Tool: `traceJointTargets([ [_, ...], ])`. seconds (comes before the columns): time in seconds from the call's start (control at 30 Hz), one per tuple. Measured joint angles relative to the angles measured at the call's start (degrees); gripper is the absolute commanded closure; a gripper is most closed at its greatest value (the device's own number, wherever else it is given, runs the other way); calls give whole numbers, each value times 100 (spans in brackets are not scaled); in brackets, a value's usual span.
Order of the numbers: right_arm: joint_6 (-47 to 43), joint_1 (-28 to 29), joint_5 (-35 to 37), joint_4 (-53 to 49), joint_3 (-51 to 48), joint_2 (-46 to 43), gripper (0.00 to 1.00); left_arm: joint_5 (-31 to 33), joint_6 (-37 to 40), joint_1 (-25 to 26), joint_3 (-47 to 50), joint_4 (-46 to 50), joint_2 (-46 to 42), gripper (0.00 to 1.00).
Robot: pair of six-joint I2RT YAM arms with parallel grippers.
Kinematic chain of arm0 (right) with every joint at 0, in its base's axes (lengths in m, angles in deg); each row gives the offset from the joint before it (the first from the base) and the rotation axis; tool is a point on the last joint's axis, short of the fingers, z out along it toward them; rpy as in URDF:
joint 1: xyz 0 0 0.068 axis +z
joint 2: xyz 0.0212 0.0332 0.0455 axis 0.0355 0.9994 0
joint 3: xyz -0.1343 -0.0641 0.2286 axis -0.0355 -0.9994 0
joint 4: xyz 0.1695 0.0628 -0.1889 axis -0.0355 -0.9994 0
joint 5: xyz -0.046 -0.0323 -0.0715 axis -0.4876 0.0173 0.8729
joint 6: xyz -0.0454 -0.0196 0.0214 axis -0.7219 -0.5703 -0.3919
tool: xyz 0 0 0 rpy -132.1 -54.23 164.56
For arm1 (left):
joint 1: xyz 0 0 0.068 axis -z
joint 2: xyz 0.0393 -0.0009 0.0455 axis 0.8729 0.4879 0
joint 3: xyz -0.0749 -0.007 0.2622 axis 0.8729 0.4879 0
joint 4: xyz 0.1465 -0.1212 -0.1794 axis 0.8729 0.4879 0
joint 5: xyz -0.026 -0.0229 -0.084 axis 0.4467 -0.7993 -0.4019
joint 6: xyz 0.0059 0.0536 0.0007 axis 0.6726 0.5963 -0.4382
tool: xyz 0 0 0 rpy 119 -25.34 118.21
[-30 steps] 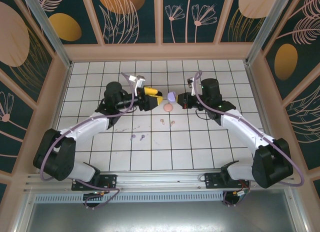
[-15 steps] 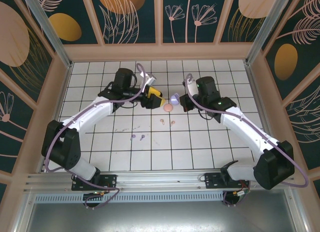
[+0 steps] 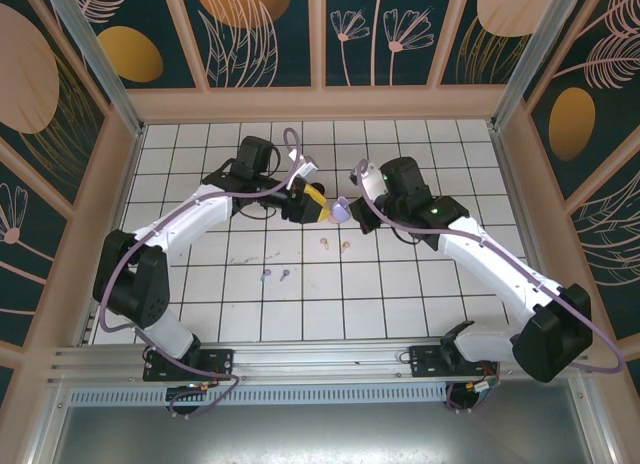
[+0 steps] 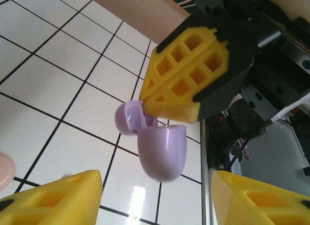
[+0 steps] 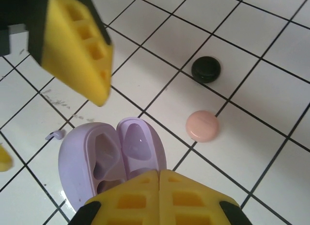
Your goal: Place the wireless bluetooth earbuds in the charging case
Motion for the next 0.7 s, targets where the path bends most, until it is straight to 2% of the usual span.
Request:
traceJointTargets([
  [0.4, -107, 352, 109, -149, 304, 127, 100, -319, 533, 2, -391, 824, 249, 43],
  [0.7, -151, 411, 195, -205, 424, 280, 100, -413, 885, 2, -564, 1248, 420, 52],
])
